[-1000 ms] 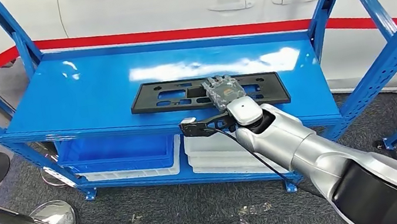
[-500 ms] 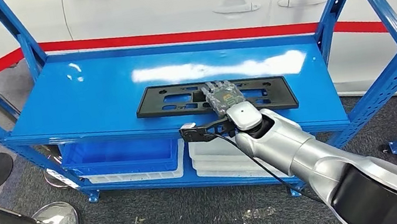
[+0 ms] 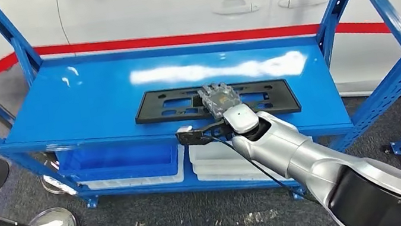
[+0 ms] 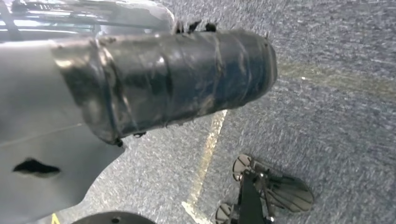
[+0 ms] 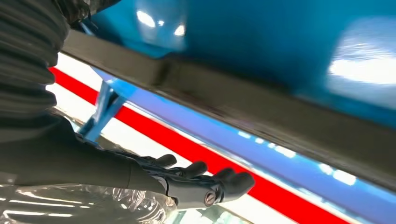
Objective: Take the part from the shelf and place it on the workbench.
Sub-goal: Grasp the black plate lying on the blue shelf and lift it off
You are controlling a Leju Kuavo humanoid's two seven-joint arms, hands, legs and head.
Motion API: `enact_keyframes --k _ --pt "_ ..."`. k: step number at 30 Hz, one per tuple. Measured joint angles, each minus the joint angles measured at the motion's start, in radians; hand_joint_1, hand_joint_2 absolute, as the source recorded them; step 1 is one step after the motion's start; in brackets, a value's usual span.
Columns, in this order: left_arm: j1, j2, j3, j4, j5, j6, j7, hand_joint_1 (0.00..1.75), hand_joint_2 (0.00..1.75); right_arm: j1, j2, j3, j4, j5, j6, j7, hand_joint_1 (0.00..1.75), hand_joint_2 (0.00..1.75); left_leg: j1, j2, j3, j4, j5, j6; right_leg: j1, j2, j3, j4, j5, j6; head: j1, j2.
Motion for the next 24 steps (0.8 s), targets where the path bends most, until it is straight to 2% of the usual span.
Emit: enact_keyframes --k 2,4,5,6,7,8,9,10,11,12,13,14,17,19,21,22,23,24 --pt "0.001 0.000 0.000 0.000 0.000 0.001 0.001 0.00 0.00 0.001 0.000 0.000 0.000 0.000 -0.001 0.000 0.00 1.75 0.001 0.000 0.003 -0.002 -0.001 0.014 -0.001 -0.001 0.001 0.004 -0.007 0.009 0.002 0.000" --pt "0.002 0.000 0.000 0.000 0.000 0.001 0.001 0.00 0.00 0.000 0.000 0.000 0.001 0.000 -0.003 0.000 0.00 1.75 0.003 0.000 0.012 -0.008 -0.002 0.027 -0.003 -0.004 -0.024 0.061 -0.039 0.017 0.004 0.000" --pt "0.002 0.000 0.000 0.000 0.000 0.001 0.001 0.00 0.00 0.000 0.000 0.000 0.002 0.000 -0.004 0.000 0.03 1.75 0.002 0.001 0.015 -0.009 -0.004 0.032 -0.003 -0.005 -0.054 0.119 -0.065 0.019 0.005 0.000" --pt "0.001 0.000 0.000 0.000 0.000 0.001 0.001 0.00 0.00 0.002 0.000 0.000 0.002 0.000 -0.004 0.000 0.15 1.75 0.001 0.001 0.016 -0.008 -0.006 0.036 -0.003 -0.006 -0.090 0.187 -0.091 0.020 0.006 0.000" --pt "0.000 0.001 0.001 0.000 0.000 0.001 0.001 0.00 0.00 0.006 0.000 0.000 0.003 -0.002 -0.005 0.000 0.26 1.75 -0.001 0.001 0.018 -0.008 -0.008 0.039 -0.003 -0.006 -0.125 0.248 -0.107 0.020 0.006 0.000" --pt "0.000 0.001 0.001 0.000 0.000 0.002 0.001 0.00 0.00 0.010 0.000 0.000 0.004 -0.004 -0.005 0.000 0.38 1.75 -0.003 0.000 0.020 -0.007 -0.010 0.041 -0.003 -0.006 -0.147 0.278 -0.106 0.019 0.006 0.000" --pt "0.000 0.002 0.001 0.000 0.000 0.002 0.001 0.00 0.00 0.013 0.000 0.000 0.005 -0.007 -0.005 0.000 0.45 1.75 -0.004 -0.001 0.023 -0.006 -0.013 0.042 -0.002 -0.006 -0.151 0.272 -0.087 0.016 0.006 0.000" --pt "0.001 0.002 0.001 0.000 0.000 0.002 0.002 0.00 0.00 0.015 0.000 0.000 0.006 -0.011 -0.005 0.000 0.58 1.75 -0.006 -0.002 0.027 -0.005 -0.016 0.043 -0.002 -0.006 -0.136 0.227 -0.052 0.012 0.006 0.000" --pt "0.001 0.003 0.001 0.000 0.001 0.003 0.002 0.00 0.00 0.015 0.000 0.000 0.007 -0.015 -0.005 0.000 0.88 1.75 -0.006 -0.002 0.031 -0.004 -0.020 0.041 0.000 -0.006 -0.108 0.159 -0.014 0.006 0.006 0.000" --pt "0.001 0.003 0.001 0.000 0.001 0.003 0.003 0.00 0.00 0.014 0.000 0.000 0.007 -0.018 -0.005 0.000 1.20 1.75 -0.008 -0.003 0.033 -0.003 -0.024 0.039 0.003 -0.006 -0.079 0.096 0.013 -0.001 0.006 0.000" --pt "0.000 0.003 0.002 0.000 0.001 0.003 0.003 0.00 0.00 0.014 0.001 0.000 0.008 -0.020 -0.004 0.000 1.52 1.75 -0.010 -0.003 0.034 -0.002 -0.026 0.036 0.005 -0.006 -0.056 0.047 0.028 -0.005 0.006 0.000" --pt "0.000 0.004 0.002 0.000 0.001 0.003 0.004 0.00 0.00 0.013 0.002 0.000 0.008 -0.022 -0.004 -0.001 1.72 1.75 -0.010 -0.003 0.033 -0.001 -0.028 0.031 0.008 -0.005 -0.043 0.021 0.032 -0.009 0.005 0.000" --pt "0.000 0.007 0.002 0.000 0.003 0.006 0.007 0.00 0.00 0.016 0.004 0.000 0.012 -0.028 0.003 -0.009 1.75 1.75 -0.009 -0.002 0.034 -0.002 -0.031 0.029 0.011 -0.002 -0.037 0.008 0.029 -0.007 0.005 0.000" --pt "0.000 0.011 0.002 -0.001 0.004 0.009 0.010 0.00 0.00 0.016 0.008 0.000 0.014 -0.031 0.010 -0.017 1.75 1.75 -0.012 -0.002 0.040 -0.011 -0.030 0.035 0.006 0.001 -0.031 -0.003 0.032 -0.003 0.004 0.000" --pt "-0.001 0.016 0.002 -0.001 0.004 0.013 0.011 0.00 0.00 0.016 0.012 0.000 0.014 -0.034 0.013 -0.024 1.75 1.75 -0.010 0.003 0.073 -0.060 -0.012 0.046 0.005 0.002 -0.017 -0.023 0.037 0.001 0.003 0.000" --pt "-0.002 0.017 0.002 -0.001 0.004 0.014 0.011 0.00 0.00 0.015 0.013 0.000 0.014 -0.034 0.014 -0.026 1.75 1.75 -0.006 0.006 0.096 -0.095 0.001 0.052 0.006 0.001 -0.016 -0.018 0.031 0.002 0.003 0.000" --pt "-0.002 0.018 0.003 -0.001 0.005 0.015 0.009 0.00 0.00 0.013 0.014 0.000 0.015 -0.035 0.015 -0.029 1.75 1.75 0.000 0.009 0.117 -0.124 0.013 0.054 0.006 0.000 -0.026 0.008 0.016 0.004 0.005 0.000" --pt "-0.003 0.019 0.003 -0.001 0.007 0.016 0.005 0.00 0.00 0.011 0.013 0.000 0.015 -0.036 0.015 -0.030 1.75 1.75 0.005 0.010 0.130 -0.140 0.018 0.052 0.001 -0.001 -0.049 0.057 -0.006 0.009 0.008 0.000"
